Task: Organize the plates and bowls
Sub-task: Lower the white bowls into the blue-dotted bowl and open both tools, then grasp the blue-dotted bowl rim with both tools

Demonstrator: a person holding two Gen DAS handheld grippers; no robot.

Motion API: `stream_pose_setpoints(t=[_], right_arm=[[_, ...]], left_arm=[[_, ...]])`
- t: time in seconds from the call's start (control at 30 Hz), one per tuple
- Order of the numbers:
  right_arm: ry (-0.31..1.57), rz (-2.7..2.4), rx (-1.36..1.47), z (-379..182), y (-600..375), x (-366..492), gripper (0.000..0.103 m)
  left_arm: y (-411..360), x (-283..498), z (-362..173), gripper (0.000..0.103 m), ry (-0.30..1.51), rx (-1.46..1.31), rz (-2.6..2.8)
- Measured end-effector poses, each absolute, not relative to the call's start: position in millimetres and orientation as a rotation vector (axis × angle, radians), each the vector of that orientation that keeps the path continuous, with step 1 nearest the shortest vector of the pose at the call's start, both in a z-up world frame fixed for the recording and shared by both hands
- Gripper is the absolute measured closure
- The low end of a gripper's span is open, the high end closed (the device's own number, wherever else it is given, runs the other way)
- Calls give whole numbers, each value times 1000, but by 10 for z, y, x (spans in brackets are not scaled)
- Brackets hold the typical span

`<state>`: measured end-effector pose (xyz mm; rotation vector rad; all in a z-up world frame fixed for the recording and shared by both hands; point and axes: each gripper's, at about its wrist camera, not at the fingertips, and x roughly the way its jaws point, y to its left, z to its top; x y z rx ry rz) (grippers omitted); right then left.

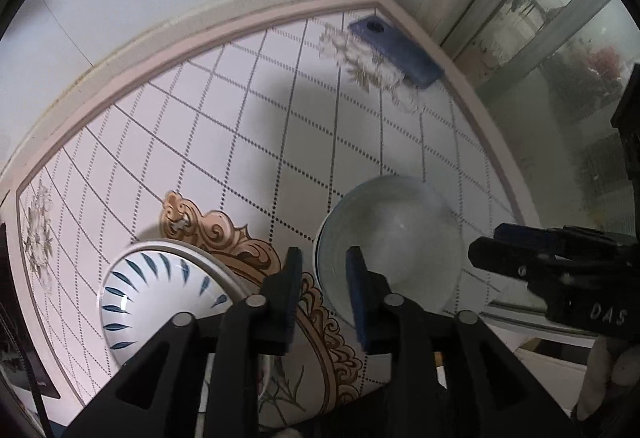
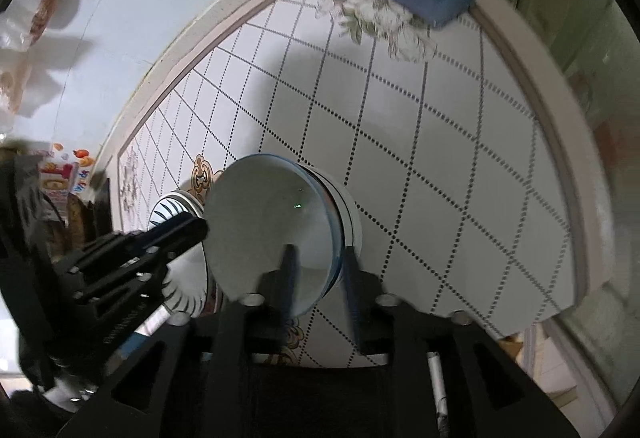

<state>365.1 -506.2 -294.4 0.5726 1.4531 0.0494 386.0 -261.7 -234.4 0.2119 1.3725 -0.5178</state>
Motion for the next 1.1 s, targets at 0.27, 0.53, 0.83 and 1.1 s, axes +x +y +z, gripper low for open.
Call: stream_pose_setpoints(t=[0.27, 0.53, 0.83, 1.1], right_arm=[[1361, 23, 474, -2358, -4966, 3555, 31], [1321, -2, 446, -2069, -4977, 3463, 15], [1331, 2, 515, -2307, -5113, 3475, 11], [1415, 80, 685, -3156, -5265, 3547, 11]], left_arm=[[-2505, 3878, -1936, 42, 1337, 184, -552], [-2466, 3812, -1726, 16, 1307, 172, -594], [-2439, 3998, -2188, 16, 1382, 133, -520], [-2434, 4285, -2972, 17, 1563, 5, -459]])
